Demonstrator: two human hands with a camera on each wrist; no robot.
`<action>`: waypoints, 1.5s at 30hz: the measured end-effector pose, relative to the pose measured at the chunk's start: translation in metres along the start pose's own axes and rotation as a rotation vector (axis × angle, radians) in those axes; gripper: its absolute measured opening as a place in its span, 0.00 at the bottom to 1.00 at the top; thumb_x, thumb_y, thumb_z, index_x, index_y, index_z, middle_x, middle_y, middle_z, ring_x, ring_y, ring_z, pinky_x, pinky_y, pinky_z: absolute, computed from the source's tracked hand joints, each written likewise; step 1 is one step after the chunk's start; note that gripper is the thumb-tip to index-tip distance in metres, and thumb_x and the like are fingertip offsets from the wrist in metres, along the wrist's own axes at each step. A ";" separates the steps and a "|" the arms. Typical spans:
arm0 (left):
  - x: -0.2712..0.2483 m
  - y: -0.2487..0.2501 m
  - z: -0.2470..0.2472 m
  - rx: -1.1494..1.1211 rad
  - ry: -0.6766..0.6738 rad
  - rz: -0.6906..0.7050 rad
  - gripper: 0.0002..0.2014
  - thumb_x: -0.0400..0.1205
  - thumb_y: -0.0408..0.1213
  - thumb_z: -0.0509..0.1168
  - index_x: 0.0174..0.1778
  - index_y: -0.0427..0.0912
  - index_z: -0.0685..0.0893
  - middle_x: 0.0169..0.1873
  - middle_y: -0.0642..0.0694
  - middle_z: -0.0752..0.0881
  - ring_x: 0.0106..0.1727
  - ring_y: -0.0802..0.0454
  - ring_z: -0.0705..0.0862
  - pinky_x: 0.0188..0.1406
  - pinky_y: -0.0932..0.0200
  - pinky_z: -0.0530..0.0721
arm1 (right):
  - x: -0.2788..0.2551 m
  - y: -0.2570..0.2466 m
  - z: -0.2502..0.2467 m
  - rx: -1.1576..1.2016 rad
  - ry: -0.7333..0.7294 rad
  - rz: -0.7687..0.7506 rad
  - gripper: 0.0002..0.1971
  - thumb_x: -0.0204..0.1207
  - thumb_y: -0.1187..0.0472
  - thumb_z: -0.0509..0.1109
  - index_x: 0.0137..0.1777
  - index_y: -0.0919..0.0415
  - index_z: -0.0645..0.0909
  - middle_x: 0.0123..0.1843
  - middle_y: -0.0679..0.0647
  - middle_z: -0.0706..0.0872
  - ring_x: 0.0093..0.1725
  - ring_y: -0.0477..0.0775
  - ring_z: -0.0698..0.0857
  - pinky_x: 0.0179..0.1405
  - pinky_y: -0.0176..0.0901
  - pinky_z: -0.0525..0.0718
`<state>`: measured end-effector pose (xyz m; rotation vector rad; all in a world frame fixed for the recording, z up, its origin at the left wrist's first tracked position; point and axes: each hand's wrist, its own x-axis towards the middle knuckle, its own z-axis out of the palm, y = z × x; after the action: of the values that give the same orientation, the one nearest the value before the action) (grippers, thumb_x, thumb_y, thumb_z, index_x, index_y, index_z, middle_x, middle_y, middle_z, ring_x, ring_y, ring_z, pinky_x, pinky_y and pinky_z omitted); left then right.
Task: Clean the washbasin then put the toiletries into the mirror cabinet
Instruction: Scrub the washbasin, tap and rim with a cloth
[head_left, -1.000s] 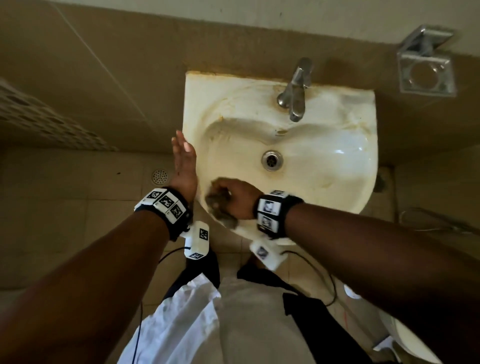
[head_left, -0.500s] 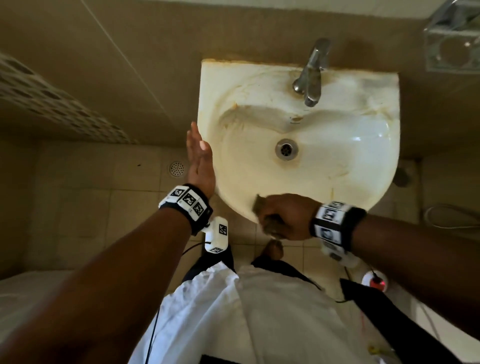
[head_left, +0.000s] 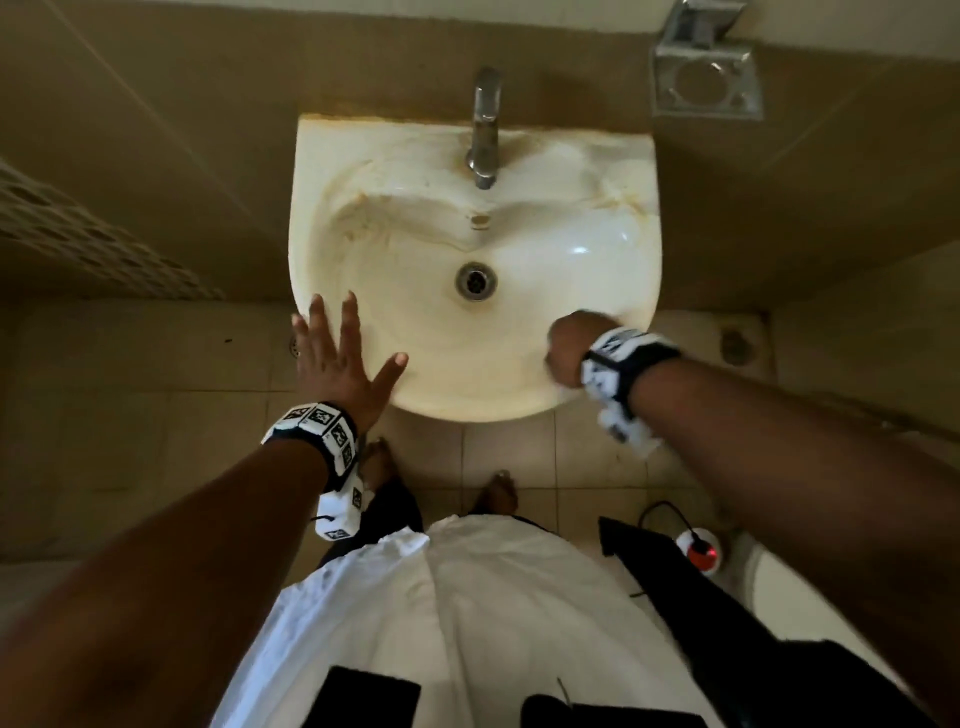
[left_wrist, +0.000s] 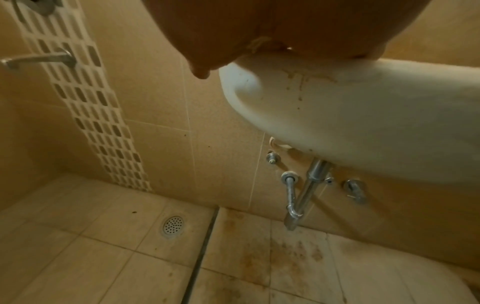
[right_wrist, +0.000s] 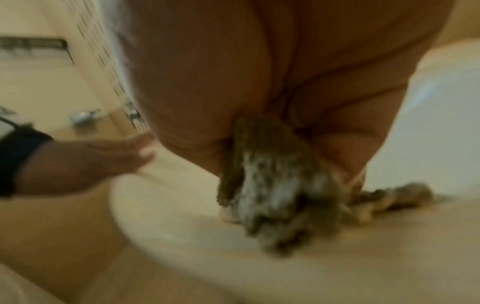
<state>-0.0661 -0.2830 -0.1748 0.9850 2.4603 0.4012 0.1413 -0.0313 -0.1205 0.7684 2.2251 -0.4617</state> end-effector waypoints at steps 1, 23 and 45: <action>-0.003 0.000 0.003 0.033 -0.018 -0.011 0.49 0.77 0.77 0.52 0.87 0.65 0.32 0.89 0.46 0.32 0.88 0.35 0.32 0.86 0.31 0.43 | 0.006 -0.026 0.011 0.059 -0.008 -0.022 0.08 0.74 0.56 0.72 0.48 0.59 0.85 0.51 0.57 0.87 0.56 0.59 0.87 0.48 0.41 0.78; 0.162 -0.029 -0.131 0.455 -0.276 0.211 0.44 0.84 0.71 0.41 0.90 0.44 0.48 0.90 0.47 0.49 0.90 0.38 0.39 0.87 0.34 0.52 | 0.144 -0.117 -0.066 0.252 -0.033 0.158 0.22 0.77 0.50 0.70 0.69 0.57 0.83 0.71 0.58 0.82 0.70 0.63 0.81 0.67 0.60 0.81; 0.194 -0.037 -0.167 0.591 -0.473 0.392 0.29 0.92 0.50 0.45 0.90 0.51 0.52 0.90 0.49 0.53 0.89 0.34 0.43 0.85 0.29 0.54 | 0.145 -0.171 -0.118 0.986 0.896 0.384 0.07 0.83 0.58 0.65 0.46 0.43 0.75 0.39 0.37 0.76 0.35 0.34 0.74 0.41 0.34 0.73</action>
<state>-0.2971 -0.1888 -0.1070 1.5923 1.9673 -0.4340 -0.1116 -0.0424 -0.1315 2.2160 2.4265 -1.2244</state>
